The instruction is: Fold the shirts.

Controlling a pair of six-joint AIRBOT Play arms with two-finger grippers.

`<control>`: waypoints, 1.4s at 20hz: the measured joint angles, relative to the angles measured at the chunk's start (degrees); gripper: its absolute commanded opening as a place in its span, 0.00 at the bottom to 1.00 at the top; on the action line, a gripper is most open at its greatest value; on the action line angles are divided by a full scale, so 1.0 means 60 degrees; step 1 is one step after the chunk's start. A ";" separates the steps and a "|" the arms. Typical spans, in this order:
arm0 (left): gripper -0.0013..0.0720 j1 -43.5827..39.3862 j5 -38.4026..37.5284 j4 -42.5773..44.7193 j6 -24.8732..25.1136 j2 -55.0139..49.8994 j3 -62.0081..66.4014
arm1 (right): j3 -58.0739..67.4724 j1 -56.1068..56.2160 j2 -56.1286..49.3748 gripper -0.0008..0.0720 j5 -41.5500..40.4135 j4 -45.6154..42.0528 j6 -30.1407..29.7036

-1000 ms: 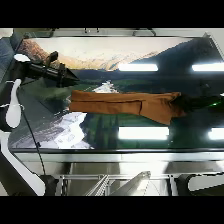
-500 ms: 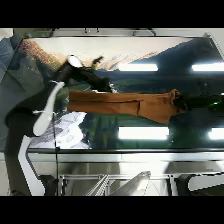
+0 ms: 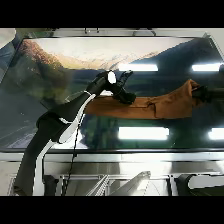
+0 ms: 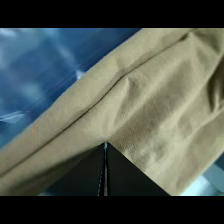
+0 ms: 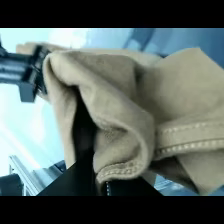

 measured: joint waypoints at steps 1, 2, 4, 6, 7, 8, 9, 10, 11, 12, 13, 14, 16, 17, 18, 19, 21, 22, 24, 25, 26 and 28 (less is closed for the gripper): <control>0.04 0.0033 -0.0051 -0.0146 0.0160 0.0178 -0.0095 | 0.0321 -0.0091 0.0011 0.04 0.0127 -0.0015 0.0164; 0.04 0.0135 -0.0058 -0.0590 0.0364 0.0521 -0.0168 | 0.0674 -0.0208 0.0033 0.04 0.0280 -0.0036 0.0393; 0.04 0.0565 -0.0029 -0.1118 0.0714 0.1464 -0.0222 | 0.1399 -0.0488 0.0131 0.04 0.0594 -0.0055 0.0947; 0.04 0.1246 -0.0576 -0.1257 0.0962 0.2291 -0.0306 | 0.1902 -0.0707 0.0310 0.04 0.0783 -0.0058 0.1497; 0.04 0.1639 -0.0798 -0.1381 0.1045 0.2725 -0.0310 | 0.2062 -0.0743 0.0430 0.04 0.0863 -0.0058 0.1767; 0.04 0.2113 -0.1115 -0.1497 0.1137 0.3195 -0.0357 | 0.2182 -0.0692 0.0565 0.04 0.0954 -0.0033 0.2029; 0.04 0.2586 -0.1464 -0.1494 0.1169 0.3592 -0.0499 | 0.2259 -0.0532 0.0699 0.04 0.1038 0.0022 0.2251; 0.04 0.3089 -0.1705 -0.1490 0.1202 0.4018 -0.0721 | 0.2317 -0.0248 0.0845 0.04 0.1104 0.0062 0.2459; 0.04 0.3563 -0.1883 -0.1512 0.1242 0.4488 -0.0987 | 0.2357 0.0109 0.0965 0.04 0.1122 0.0102 0.2637; 0.04 0.4025 -0.2087 -0.1588 0.1275 0.4991 -0.1337 | 0.2390 0.0659 0.1086 0.04 0.1115 0.0109 0.2856; 0.04 0.4459 -0.2226 -0.1610 0.1308 0.5464 -0.1778 | 0.2412 0.1297 0.1158 0.04 0.0991 0.0076 0.3093; 0.04 0.4830 -0.2342 -0.1603 0.1348 0.5901 -0.2244 | 0.2426 0.1982 0.1188 0.04 0.0729 -0.0106 0.3337; 0.04 0.5479 -0.2463 -0.1614 0.1483 0.6910 -0.3337 | 0.2441 0.3617 0.1122 0.04 0.0051 -0.0863 0.3912; 0.04 0.5723 -0.2528 -0.1628 0.1592 0.7395 -0.3974 | 0.2444 0.4550 0.0991 0.05 -0.0357 -0.1384 0.4273; 0.05 0.5916 -0.2546 -0.1625 0.1676 0.7828 -0.4575 | 0.2448 0.5340 0.0816 0.04 -0.0710 -0.1880 0.4615; 0.05 0.6087 -0.2539 -0.1625 0.1752 0.8262 -0.5187 | 0.2448 0.6258 0.0550 0.05 -0.1115 -0.2503 0.5060; 0.05 0.6346 -0.2415 -0.1636 0.1887 0.9092 -0.6477 | 0.2452 0.7858 -0.0044 0.39 -0.1945 -0.3377 0.5661; 0.04 0.6455 -0.2299 -0.1639 0.1938 0.9530 -0.7169 | 0.2452 0.8539 -0.0313 0.59 -0.2393 -0.3657 0.5854; 0.05 0.6637 -0.2004 -0.1643 0.1996 1.0229 -0.8258 | 0.2455 0.9406 -0.0652 0.51 -0.3045 -0.4011 0.6080; 0.05 0.6732 -0.1847 -0.1643 0.2022 1.0575 -0.8786 | 0.2455 0.9592 -0.0718 0.51 -0.3220 -0.4197 0.6113; 0.05 0.6823 -0.1701 -0.1647 0.2029 1.0892 -0.9224 | 0.2455 0.9617 -0.0707 0.51 -0.3220 -0.4302 0.6109; 0.05 0.7031 -0.1351 -0.1643 0.2062 1.1482 -1.0040 | 0.2463 0.9278 -0.0474 0.51 -0.2849 -0.4430 0.5898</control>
